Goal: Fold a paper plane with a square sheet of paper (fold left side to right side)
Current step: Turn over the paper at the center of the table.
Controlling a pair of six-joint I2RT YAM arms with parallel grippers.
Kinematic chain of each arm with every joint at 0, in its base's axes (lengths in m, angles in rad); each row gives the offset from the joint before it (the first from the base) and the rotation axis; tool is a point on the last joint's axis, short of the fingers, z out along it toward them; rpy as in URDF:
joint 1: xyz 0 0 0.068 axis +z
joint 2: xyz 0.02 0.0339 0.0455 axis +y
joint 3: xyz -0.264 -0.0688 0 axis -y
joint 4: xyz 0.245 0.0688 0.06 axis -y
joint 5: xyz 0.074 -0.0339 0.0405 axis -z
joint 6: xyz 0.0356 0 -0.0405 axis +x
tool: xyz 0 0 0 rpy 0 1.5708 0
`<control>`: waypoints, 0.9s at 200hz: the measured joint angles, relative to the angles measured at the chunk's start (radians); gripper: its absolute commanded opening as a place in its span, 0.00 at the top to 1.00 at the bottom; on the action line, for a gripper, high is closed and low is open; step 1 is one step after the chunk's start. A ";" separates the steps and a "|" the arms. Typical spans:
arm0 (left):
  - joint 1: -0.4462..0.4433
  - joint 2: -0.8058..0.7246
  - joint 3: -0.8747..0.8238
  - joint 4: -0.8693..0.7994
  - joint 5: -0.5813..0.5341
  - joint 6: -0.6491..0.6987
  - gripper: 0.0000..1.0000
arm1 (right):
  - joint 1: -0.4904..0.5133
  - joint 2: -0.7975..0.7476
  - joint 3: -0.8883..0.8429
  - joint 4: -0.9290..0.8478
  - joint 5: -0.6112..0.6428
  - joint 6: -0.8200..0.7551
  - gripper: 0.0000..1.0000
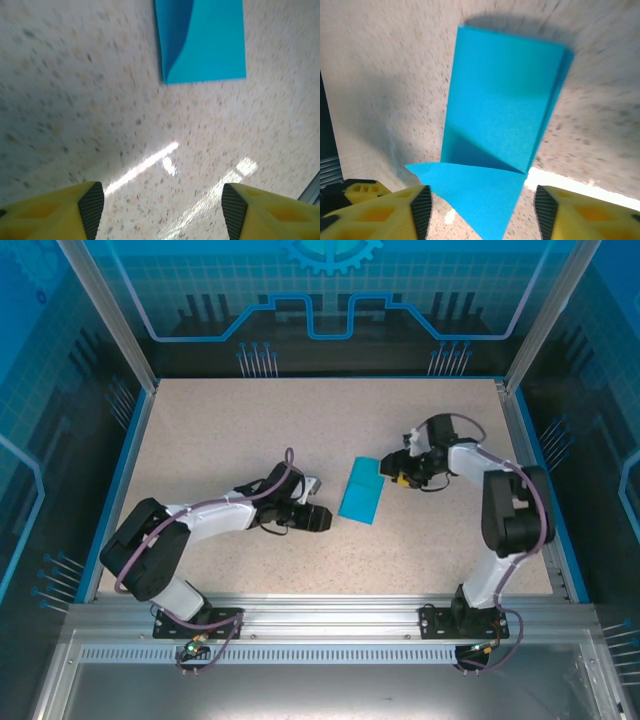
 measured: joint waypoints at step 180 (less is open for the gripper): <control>0.010 0.398 0.399 0.030 0.105 0.023 0.90 | 0.017 -0.035 -0.241 0.175 -0.117 0.037 0.29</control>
